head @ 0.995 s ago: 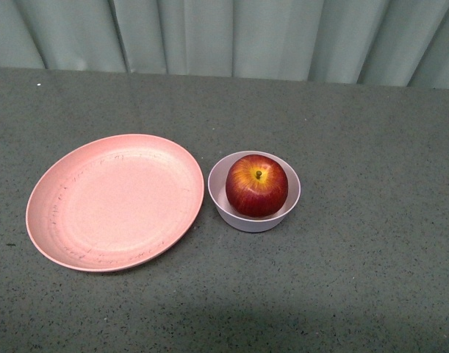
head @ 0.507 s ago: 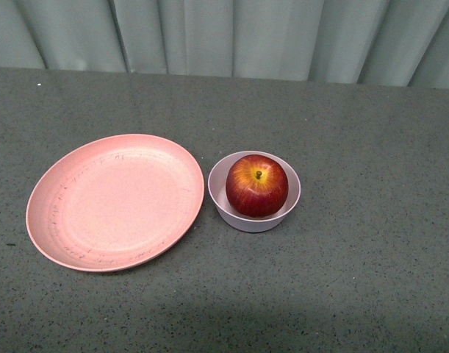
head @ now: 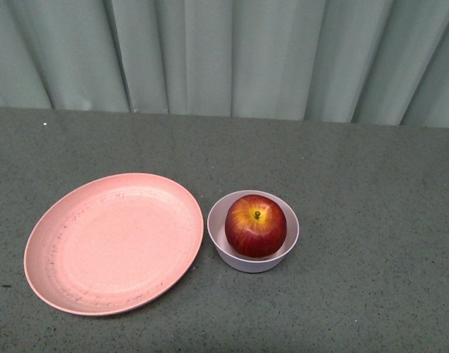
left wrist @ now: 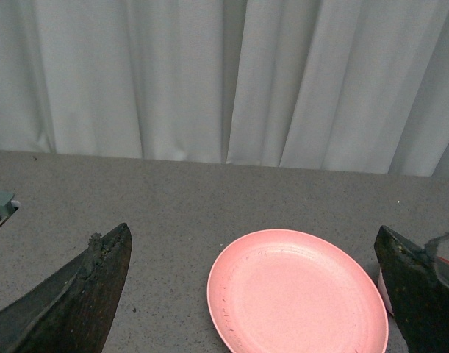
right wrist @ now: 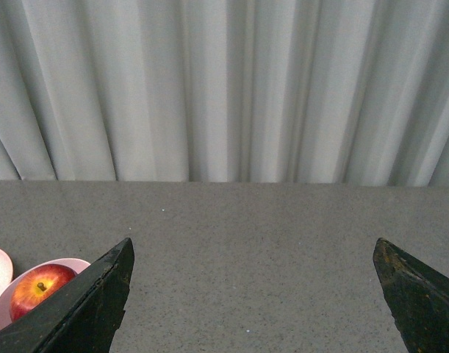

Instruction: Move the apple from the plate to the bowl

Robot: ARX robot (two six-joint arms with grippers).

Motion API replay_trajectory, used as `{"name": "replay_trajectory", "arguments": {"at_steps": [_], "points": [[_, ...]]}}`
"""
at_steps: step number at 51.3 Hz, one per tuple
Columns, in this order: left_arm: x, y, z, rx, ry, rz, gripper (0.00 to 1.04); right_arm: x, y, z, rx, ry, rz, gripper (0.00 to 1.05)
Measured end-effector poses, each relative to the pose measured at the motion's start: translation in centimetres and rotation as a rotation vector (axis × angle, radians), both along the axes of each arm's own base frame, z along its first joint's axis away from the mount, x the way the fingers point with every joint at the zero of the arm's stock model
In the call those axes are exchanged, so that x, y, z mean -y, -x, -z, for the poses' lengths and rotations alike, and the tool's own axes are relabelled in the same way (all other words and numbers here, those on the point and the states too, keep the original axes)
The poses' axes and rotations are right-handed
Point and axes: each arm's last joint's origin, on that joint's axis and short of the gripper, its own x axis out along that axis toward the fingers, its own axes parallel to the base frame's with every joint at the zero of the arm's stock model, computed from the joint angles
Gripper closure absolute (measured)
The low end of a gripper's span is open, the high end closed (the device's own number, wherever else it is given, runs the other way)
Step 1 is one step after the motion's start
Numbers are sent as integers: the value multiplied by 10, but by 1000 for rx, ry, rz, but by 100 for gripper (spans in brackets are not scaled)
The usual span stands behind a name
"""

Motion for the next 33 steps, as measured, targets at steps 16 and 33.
{"name": "replay_trajectory", "arguments": {"at_steps": [16,33], "points": [[0,0,0,0,0,0,7,0,0,0,0,0,0,9],[0,0,0,0,0,0,7,0,0,0,0,0,0,9]]}}
